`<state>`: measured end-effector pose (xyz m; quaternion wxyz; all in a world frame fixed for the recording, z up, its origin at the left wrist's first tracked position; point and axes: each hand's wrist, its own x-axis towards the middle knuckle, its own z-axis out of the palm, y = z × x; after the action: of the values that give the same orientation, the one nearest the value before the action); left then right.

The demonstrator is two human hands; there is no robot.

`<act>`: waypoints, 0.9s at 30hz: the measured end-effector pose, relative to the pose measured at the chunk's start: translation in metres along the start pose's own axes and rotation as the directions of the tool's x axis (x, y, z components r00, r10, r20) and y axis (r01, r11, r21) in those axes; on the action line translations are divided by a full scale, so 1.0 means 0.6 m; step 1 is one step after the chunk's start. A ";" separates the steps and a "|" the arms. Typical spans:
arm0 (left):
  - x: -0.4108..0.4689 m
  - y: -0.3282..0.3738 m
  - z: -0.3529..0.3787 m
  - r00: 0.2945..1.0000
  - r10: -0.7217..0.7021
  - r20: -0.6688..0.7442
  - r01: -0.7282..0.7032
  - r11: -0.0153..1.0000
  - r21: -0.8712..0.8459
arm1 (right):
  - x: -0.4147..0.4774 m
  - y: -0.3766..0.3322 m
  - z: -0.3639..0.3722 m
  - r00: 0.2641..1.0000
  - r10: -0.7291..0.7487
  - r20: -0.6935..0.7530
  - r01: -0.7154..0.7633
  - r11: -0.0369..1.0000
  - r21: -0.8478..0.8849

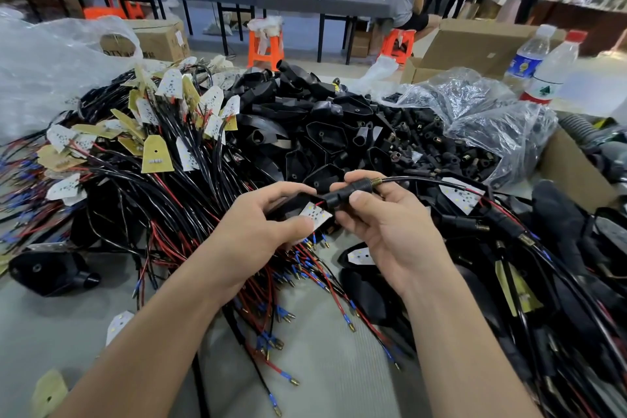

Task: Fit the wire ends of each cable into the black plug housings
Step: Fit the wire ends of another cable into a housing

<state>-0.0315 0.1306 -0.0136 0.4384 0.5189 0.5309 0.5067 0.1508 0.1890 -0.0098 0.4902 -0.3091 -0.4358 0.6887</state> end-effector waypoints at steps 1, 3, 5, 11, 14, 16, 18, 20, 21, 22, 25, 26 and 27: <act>-0.003 0.000 -0.002 1.000 0.008 -0.017 -0.008 1.000 -0.013 | 0.000 0.000 0.001 1.000 -0.013 0.002 0.013 1.000 -0.018; 0.000 0.001 -0.003 0.999 0.000 -0.041 -0.002 0.998 -0.060 | -0.001 -0.003 0.003 0.999 -0.032 0.033 0.033 0.999 -0.030; 0.000 0.003 -0.002 0.999 -0.026 -0.030 0.022 0.993 -0.116 | -0.003 -0.005 0.003 0.996 -0.035 0.085 0.037 0.999 -0.025; -0.003 0.003 -0.002 0.998 -0.054 0.033 0.060 0.975 -0.214 | -0.009 -0.016 -0.005 0.958 0.035 0.284 -0.075 0.989 0.131; -0.001 0.002 -0.003 0.992 -0.103 0.076 0.123 0.930 -0.347 | -0.011 -0.018 -0.007 0.942 0.011 0.335 -0.049 0.993 0.104; -0.001 0.000 -0.009 0.989 -0.111 0.097 0.138 0.932 -0.336 | -0.011 -0.015 -0.007 0.944 -0.007 0.330 -0.019 0.997 0.074; -0.001 0.000 -0.014 0.990 -0.084 0.115 0.111 0.962 -0.251 | -0.009 -0.013 -0.007 0.952 -0.010 0.305 -0.007 0.998 0.056; -0.002 -0.001 -0.019 0.993 -0.070 0.094 0.086 0.981 -0.174 | -0.008 -0.010 -0.007 0.958 -0.010 0.287 0.000 0.999 0.035; -0.001 -0.001 -0.021 0.995 -0.072 0.072 0.082 0.987 -0.141 | -0.007 -0.008 -0.007 0.959 -0.012 0.282 0.006 1.000 0.020; -0.001 -0.001 -0.022 0.996 -0.074 0.052 0.079 0.990 -0.113 | -0.007 -0.006 -0.007 0.961 -0.014 0.278 0.013 1.000 0.005; -0.001 -0.004 -0.017 0.998 -0.059 -0.012 0.058 0.995 -0.079 | -0.006 -0.002 -0.007 0.964 -0.018 0.265 0.019 1.000 0.000; 0.001 -0.004 -0.015 0.998 -0.050 -0.044 0.046 0.996 -0.075 | -0.006 -0.002 -0.007 0.965 -0.017 0.263 0.016 1.000 0.005; 0.001 -0.005 -0.015 0.997 -0.040 -0.068 0.035 0.997 -0.068 | -0.007 -0.003 -0.006 0.965 -0.016 0.263 0.015 1.000 0.006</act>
<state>-0.0409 0.1306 -0.0154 0.4463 0.4760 0.5380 0.5337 0.1561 0.1865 -0.0099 0.4341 -0.2106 -0.4982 0.7204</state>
